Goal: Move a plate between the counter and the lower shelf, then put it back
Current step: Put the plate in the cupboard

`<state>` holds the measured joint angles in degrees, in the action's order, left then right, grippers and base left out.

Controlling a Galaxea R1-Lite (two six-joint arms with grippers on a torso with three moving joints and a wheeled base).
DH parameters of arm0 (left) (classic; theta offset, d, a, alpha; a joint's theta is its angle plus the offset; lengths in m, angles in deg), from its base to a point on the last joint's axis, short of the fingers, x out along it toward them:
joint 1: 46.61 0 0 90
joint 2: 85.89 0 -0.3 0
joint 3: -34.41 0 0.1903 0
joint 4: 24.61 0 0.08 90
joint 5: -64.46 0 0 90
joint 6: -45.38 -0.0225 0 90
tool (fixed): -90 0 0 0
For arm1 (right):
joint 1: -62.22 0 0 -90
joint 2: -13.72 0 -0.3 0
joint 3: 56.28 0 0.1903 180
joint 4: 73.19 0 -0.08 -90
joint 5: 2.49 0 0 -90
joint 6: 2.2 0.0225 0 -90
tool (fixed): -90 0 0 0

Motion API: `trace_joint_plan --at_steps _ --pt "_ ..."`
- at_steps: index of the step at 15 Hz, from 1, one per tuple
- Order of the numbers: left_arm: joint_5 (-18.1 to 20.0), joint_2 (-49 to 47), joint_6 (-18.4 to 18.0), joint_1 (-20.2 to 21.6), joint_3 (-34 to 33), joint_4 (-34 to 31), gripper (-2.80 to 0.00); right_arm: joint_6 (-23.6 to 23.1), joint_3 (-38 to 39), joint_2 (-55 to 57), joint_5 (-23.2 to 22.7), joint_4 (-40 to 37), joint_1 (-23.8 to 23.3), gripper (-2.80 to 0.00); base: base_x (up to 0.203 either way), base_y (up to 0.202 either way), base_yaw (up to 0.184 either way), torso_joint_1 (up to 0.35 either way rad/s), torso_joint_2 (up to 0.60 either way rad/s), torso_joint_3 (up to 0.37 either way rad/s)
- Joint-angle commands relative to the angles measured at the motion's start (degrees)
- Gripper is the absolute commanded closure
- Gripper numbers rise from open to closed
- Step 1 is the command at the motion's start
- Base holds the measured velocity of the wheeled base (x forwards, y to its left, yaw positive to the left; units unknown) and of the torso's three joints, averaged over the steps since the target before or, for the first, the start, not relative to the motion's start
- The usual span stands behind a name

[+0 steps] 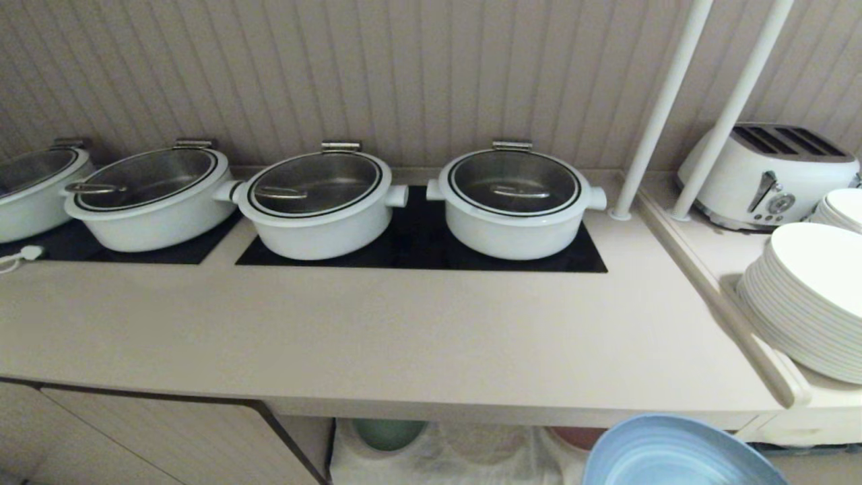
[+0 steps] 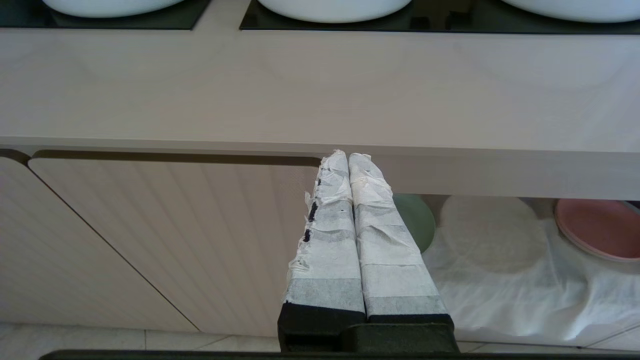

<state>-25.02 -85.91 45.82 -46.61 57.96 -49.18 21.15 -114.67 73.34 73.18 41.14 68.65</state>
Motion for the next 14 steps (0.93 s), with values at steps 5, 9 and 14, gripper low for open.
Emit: trace_joint_plan --at_steps 5,9,14 --pt "0.01 0.02 0.00 0.00 -0.01 -0.02 0.00 0.03 0.04 0.85 -0.18 -0.49 0.07 0.00 0.000 0.000 0.000 0.000 0.00 0.000" --pt "0.01 0.02 0.00 0.00 -0.01 -0.02 0.00 0.03 -0.13 0.93 -0.27 -0.32 -0.02 0.00 0.000 0.000 0.000 -0.015 0.03 0.022" --pt "0.01 0.02 0.05 0.00 -0.01 -0.02 0.00 0.03 -0.40 0.93 -0.27 -0.40 -0.11 0.00 0.000 0.000 0.000 -0.067 0.15 0.077"
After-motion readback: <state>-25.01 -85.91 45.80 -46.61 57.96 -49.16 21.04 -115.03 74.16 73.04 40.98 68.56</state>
